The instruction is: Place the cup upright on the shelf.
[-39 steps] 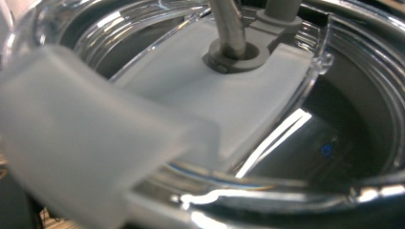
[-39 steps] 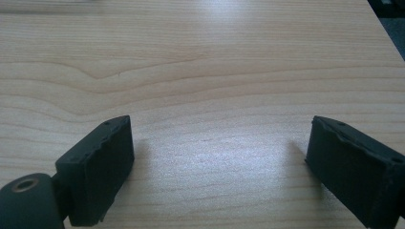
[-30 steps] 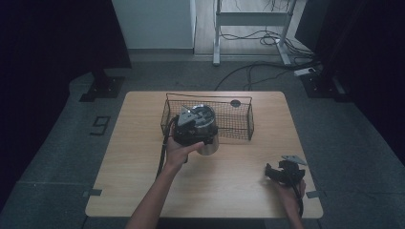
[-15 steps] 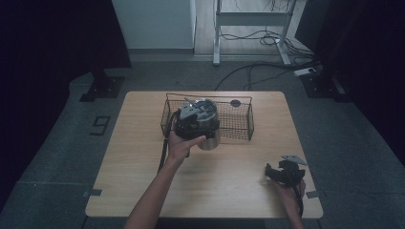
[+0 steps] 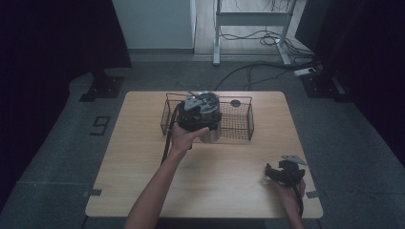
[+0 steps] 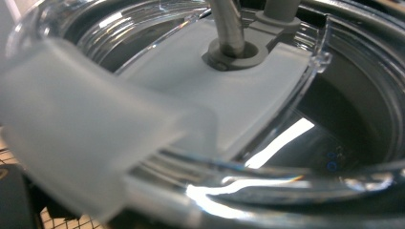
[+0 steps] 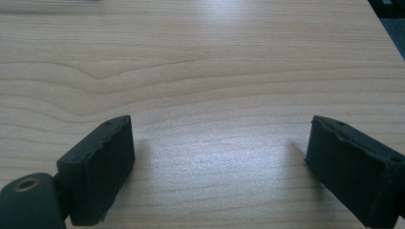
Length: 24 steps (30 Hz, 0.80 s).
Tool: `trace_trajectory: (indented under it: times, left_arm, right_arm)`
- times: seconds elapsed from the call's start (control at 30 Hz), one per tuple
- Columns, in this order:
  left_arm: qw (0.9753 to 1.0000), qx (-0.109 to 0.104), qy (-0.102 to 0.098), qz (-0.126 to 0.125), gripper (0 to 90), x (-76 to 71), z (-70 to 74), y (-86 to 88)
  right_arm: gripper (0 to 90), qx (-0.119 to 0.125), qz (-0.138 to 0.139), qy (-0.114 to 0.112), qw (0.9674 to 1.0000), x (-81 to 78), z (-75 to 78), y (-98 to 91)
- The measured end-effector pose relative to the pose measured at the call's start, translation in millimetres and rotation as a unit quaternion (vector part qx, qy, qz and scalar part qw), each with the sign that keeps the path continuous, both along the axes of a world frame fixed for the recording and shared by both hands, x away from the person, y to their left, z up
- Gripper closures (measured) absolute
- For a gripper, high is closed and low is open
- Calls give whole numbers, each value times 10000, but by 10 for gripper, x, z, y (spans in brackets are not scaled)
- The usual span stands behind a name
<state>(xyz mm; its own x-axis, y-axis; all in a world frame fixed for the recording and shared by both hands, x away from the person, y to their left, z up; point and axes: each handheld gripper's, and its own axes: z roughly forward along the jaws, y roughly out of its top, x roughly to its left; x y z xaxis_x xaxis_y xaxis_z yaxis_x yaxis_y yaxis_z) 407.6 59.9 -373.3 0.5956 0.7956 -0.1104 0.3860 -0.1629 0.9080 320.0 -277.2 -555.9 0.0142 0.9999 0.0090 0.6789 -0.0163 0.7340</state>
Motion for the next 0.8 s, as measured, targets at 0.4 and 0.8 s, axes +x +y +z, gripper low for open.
trace_trajectory:
  times: [0.4, 0.8]
  left_arm:
    - [10000, -54, 77, 3, 37, 112, -1, -43]
    - [9999, 44, 78, 101, 37, 261, 15, -90]
  right_arm:
    - [96, 0, 15, -10, 10000, 5, -1, 0]
    - [99, -2, 22, -13, 10000, 5, 0, 1]
